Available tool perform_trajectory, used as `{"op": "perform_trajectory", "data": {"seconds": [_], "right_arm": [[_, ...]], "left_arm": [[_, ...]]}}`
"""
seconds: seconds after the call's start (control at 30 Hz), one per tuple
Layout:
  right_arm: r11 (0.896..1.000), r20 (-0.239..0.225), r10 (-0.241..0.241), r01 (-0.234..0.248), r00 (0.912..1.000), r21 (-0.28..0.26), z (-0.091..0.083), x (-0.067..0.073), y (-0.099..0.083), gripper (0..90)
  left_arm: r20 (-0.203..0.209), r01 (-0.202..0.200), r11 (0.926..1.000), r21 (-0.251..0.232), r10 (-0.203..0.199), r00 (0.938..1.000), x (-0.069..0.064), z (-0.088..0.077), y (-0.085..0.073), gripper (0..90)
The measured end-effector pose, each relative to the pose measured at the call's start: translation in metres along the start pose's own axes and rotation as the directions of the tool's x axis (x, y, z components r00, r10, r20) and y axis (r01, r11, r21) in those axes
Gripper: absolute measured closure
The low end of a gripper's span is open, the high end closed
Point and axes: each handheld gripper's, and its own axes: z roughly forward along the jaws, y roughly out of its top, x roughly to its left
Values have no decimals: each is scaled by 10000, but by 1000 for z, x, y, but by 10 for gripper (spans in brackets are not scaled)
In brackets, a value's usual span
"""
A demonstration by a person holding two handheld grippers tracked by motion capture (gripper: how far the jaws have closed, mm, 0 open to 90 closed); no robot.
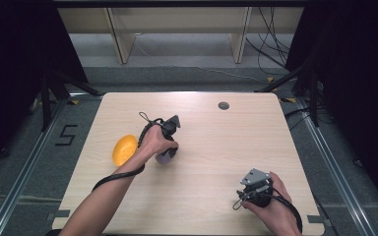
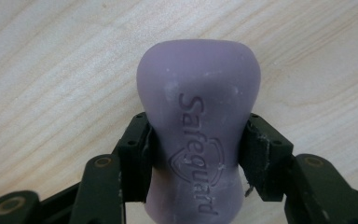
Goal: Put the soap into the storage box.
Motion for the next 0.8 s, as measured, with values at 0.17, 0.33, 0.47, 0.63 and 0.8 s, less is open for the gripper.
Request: {"op": "perform_trajectory", "data": {"seconds": [0.17, 0.33, 0.47, 0.63, 0.8], "right_arm": [[10000, -6, 26, -26, 10000, 21, 0, 0, 0, 321], [10000, 30, 10, -10, 10000, -16, 0, 0, 0, 320], [10000, 6, 88, -88, 10000, 11, 0, 0, 0, 321], [10000, 5, -1, 1, 10000, 8, 0, 0, 0, 320], [10000, 22, 31, -31, 10000, 17, 0, 0, 0, 320]], "left_arm": [[101, -528, 9982, -279, 531, 9985, -1, -10, -6, 486], [474, -373, 9992, -143, 379, 9982, -7, -18, -10, 487], [545, -417, 9989, -190, 427, 9976, -9, -23, -14, 487], [679, -530, 9981, -324, 551, 9962, -11, -27, -18, 488], [749, -484, 9979, -429, 515, 9959, -12, -30, -21, 488]]}}
